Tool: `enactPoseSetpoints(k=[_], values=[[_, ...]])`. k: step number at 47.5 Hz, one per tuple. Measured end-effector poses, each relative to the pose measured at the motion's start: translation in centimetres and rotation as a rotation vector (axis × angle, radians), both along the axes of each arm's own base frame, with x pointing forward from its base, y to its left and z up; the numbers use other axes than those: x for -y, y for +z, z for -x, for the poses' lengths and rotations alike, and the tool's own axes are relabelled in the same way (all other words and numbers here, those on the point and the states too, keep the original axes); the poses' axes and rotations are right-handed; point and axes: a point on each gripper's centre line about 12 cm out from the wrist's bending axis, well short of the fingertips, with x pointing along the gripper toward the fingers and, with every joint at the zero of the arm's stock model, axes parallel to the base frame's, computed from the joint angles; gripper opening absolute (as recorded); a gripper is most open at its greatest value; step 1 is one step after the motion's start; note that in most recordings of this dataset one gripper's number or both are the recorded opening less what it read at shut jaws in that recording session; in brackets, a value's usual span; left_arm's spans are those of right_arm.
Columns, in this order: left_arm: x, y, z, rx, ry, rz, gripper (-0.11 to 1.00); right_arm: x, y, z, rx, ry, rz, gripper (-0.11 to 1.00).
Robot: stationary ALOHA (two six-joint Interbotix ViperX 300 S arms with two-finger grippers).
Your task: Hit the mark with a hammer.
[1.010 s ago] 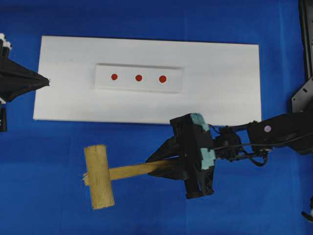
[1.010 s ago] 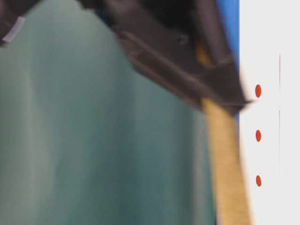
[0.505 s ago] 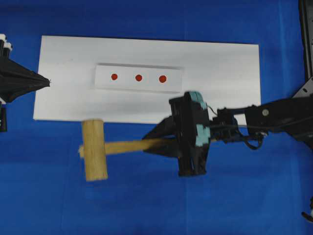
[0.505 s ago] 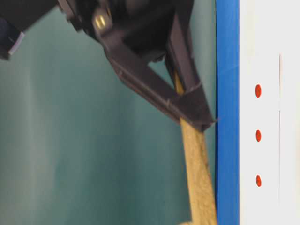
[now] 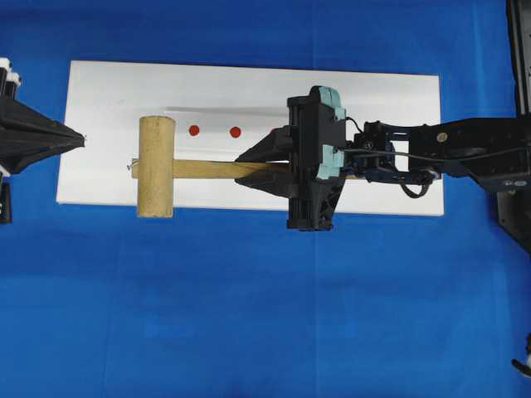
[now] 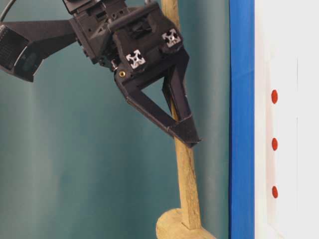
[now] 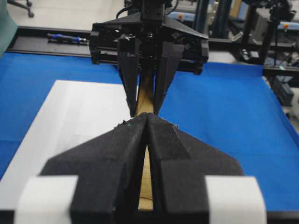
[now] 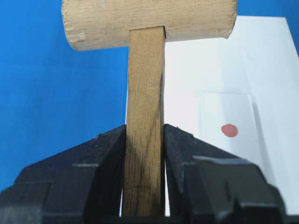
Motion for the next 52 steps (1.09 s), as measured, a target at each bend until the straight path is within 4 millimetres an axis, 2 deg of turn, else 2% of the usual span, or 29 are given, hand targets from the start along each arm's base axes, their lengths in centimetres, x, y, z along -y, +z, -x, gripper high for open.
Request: enactPoseSetpoints(k=[11, 20, 27, 44, 52], values=[[0.0, 0.0, 0.0, 0.003, 0.0, 0.0, 0.0, 0.4, 0.1, 0.0, 0.007, 0.006, 0.038, 0.09], [0.0, 0.0, 0.0, 0.0, 0.0, 0.003, 0.0, 2.0, 1.0, 0.0, 0.04, 0.025, 0.186, 0.09], [0.0, 0.0, 0.0, -0.002, 0.0, 0.003, 0.0, 2.8, 2.0, 0.2, 0.07, 0.054, 0.347, 0.09], [0.0, 0.0, 0.0, -0.002, 0.0, 0.017, 0.0, 2.9, 3.1, -0.1, 0.12, 0.156, 0.798, 0.09], [0.0, 0.0, 0.0, -0.002, 0.0, 0.043, 0.0, 3.2, 3.9, -0.2, 0.162, 0.154, 0.95, 0.09]])
